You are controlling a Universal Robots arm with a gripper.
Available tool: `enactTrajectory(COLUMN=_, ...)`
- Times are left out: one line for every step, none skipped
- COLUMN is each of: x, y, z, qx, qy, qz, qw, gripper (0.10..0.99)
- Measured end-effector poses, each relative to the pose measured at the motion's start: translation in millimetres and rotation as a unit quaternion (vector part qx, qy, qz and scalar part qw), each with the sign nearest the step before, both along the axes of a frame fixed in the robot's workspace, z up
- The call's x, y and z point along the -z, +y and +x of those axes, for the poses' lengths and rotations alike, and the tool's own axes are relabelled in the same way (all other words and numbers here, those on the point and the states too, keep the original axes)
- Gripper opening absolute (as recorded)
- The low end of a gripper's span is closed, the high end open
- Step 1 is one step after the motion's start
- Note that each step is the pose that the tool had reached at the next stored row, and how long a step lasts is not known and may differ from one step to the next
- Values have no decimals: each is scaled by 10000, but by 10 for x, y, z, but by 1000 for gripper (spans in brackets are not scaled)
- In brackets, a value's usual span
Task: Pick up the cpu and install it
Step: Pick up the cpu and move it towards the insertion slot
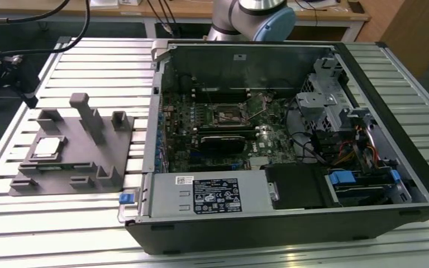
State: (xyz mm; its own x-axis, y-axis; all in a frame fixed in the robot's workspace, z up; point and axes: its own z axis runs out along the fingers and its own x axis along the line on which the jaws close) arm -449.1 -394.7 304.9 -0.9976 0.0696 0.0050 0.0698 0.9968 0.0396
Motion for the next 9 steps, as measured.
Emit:
enactTrajectory(x=18, y=0, z=0, qx=0, qy=0, qz=0, qw=10000, gripper=761)
enactTrajectory(x=36, y=0, z=0, qx=-1, qy=0, qz=0, qw=10000, gripper=761)
enactTrajectory(x=54, y=0, z=0, qx=-2, qy=0, qz=0, qw=10000, gripper=761)
enactTrajectory(x=72, y=0, z=0, qx=-3, qy=0, qz=0, qw=10000, gripper=761)
enactTrajectory(x=91, y=0, z=0, qx=-6, qy=1, qz=0, qw=10000, gripper=761)
enactTrajectory(x=109, y=0, z=-1, qx=-8, qy=1, qz=-1, qw=10000, gripper=761)
enactTrajectory(x=127, y=0, z=-1, qx=-9, qy=1, qz=0, qw=10000, gripper=761)
enactTrajectory(x=145, y=0, z=-1, qx=-10, qy=1, qz=0, qw=10000, gripper=761)
enactTrajectory(x=163, y=0, z=-1, qx=-11, qy=1, qz=0, qw=10000, gripper=761)
